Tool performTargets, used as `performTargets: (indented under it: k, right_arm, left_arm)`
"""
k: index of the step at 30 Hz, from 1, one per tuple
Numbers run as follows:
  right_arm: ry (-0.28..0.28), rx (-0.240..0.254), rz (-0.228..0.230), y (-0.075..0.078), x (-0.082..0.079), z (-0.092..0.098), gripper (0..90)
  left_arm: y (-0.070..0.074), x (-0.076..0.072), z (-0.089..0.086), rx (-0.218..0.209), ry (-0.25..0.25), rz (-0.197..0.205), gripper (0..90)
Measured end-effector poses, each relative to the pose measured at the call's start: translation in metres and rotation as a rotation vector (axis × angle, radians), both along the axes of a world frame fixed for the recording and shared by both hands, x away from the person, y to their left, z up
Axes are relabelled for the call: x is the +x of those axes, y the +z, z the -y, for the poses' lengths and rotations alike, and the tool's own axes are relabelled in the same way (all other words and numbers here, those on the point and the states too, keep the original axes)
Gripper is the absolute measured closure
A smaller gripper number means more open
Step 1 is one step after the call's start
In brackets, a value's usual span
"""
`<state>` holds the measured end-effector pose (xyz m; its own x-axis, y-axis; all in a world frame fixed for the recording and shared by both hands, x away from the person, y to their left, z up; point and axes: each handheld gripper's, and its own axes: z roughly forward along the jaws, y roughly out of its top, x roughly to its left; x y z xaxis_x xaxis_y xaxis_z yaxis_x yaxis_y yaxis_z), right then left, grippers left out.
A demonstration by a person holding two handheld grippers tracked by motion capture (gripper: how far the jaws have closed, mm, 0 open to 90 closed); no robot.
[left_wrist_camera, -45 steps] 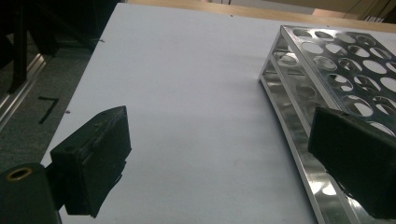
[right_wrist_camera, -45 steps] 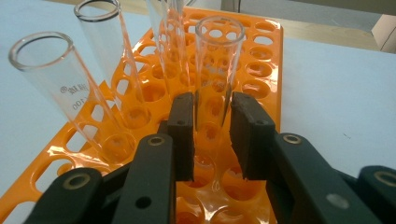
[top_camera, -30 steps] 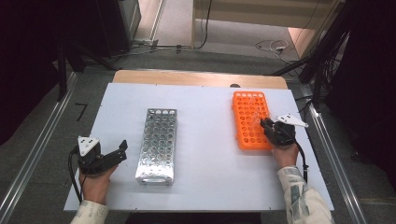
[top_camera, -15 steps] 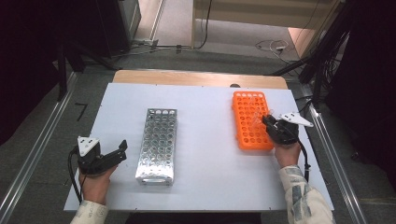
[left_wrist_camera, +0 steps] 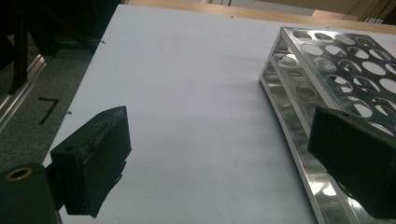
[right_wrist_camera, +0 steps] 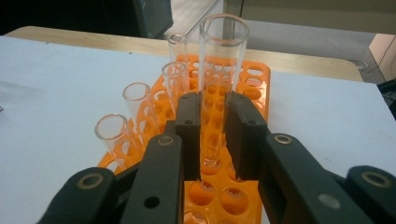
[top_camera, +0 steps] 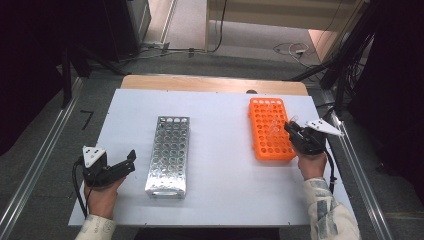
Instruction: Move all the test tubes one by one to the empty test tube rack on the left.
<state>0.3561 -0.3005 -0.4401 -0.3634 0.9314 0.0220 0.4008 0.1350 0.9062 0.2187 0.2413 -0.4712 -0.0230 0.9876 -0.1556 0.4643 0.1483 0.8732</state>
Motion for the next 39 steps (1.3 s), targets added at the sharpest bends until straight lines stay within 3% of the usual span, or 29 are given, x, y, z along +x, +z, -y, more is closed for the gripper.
performTargets:
  k: [17,27,39]
  right_arm:
    - [0.075,0.015,-0.024,0.011,-0.035,0.003,73.5]
    - [0.149,-0.013,-0.049,0.01,-0.055,-0.011,73.5]
    - [0.252,-0.032,-0.054,0.009,-0.066,-0.037,73.5]
  left_arm:
    - [0.002,-0.002,0.0,0.001,-0.003,0.006,6.3]
    - [0.005,-0.004,0.003,0.017,-0.014,0.023,6.3]
    - [0.01,-0.007,0.012,0.038,-0.054,0.042,7.4]
